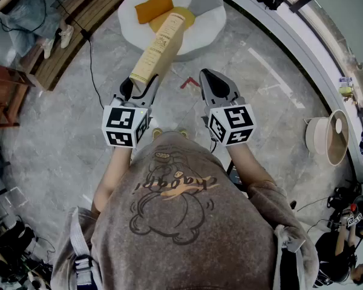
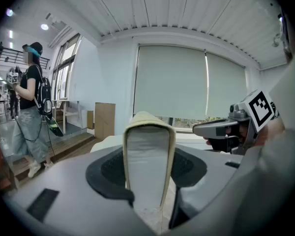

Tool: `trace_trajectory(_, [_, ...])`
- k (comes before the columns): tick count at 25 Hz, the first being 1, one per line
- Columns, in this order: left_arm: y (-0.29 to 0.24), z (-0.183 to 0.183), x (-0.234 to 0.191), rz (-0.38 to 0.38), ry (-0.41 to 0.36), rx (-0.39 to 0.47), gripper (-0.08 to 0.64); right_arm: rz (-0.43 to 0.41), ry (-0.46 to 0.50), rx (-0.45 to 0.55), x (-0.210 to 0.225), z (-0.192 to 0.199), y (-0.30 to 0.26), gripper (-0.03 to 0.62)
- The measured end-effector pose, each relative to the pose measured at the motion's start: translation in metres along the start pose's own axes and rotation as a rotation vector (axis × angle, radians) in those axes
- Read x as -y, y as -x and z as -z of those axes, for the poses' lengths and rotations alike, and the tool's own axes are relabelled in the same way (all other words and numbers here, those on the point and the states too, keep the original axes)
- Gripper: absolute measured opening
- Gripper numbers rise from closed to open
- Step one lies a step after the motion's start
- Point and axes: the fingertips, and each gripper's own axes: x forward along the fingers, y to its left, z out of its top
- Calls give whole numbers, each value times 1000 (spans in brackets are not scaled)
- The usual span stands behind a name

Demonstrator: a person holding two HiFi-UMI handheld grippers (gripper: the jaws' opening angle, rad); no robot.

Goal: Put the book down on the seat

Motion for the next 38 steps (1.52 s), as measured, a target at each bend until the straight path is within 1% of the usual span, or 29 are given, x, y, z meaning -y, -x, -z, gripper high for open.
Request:
trace_trajectory(5, [3, -2, 1, 1, -1, 5, 216, -3, 3, -6, -2, 2, 1, 20])
trace_trajectory(11, [0, -1, -2, 5, 1, 1, 216, -24, -44, -45, -1, 8, -5, 21])
trace_trajectory(15, [2, -4, 1, 4, -1, 8, 216, -20, -35, -40, 2, 2, -1, 21])
trace_trajectory(21, [-1, 5, 24, -9, 5, 13, 216, -23, -29, -24, 19, 4, 21, 21])
trace_trajectory(29, [-19, 9, 47, -36, 24, 15, 216, -35, -33, -35, 55, 12, 38, 21])
trace_trajectory(38, [-46, 6, 37, -32, 26, 19, 216, -18, -47, -35, 76, 12, 24, 21])
